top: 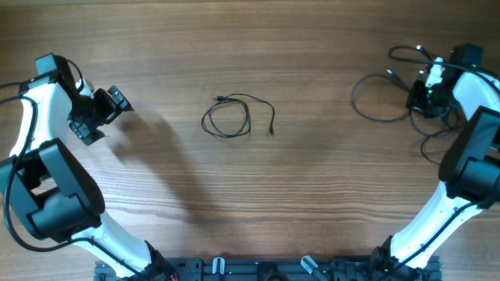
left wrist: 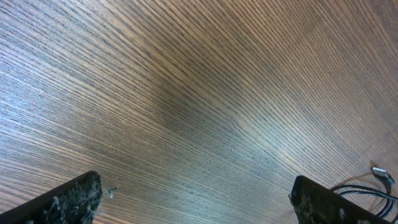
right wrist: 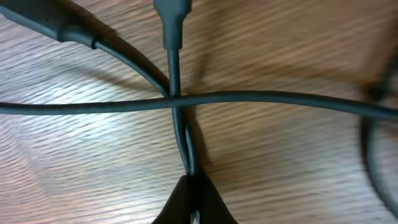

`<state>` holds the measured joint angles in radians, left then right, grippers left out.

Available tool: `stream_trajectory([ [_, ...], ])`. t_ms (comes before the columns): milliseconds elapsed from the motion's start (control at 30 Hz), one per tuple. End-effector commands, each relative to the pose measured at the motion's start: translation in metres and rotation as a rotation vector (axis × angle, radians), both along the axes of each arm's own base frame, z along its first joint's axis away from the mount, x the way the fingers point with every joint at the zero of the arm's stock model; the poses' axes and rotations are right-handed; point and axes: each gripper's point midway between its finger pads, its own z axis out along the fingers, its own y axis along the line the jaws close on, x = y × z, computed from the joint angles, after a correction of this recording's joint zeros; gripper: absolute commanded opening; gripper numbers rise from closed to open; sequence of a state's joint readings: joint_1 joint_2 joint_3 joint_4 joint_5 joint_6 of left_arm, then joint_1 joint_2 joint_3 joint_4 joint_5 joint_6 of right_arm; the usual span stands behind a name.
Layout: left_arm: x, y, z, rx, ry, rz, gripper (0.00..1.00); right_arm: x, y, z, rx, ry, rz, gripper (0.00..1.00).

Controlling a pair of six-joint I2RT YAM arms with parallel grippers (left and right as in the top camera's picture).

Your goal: Untangle cables

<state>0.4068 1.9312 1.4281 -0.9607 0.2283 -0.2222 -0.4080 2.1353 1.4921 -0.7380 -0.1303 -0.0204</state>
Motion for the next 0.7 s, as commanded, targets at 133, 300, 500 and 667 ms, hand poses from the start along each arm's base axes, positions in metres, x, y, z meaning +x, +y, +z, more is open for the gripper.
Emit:
stream_trajectory([
  [133, 0.003, 0.003, 0.009, 0.02, -0.022, 0.004, 1.0, -0.015, -0.037, -0.02, -0.117, 0.056, -0.091, 0.06],
  [300, 0.003, 0.003, 0.009, 0.02, -0.022, 0.004, 1.0, -0.001, -0.044, -0.016, -0.143, -0.007, -0.096, 0.09],
  [500, 0.003, 0.003, 0.009, 0.02, -0.022, 0.004, 1.0, 0.009, -0.037, -0.015, -0.091, -0.052, -0.101, 0.44],
  [667, 0.003, 0.003, 0.009, 0.02, -0.022, 0.004, 1.0, 0.018, -0.032, 0.003, -0.055, -0.085, -0.093, 0.46],
])
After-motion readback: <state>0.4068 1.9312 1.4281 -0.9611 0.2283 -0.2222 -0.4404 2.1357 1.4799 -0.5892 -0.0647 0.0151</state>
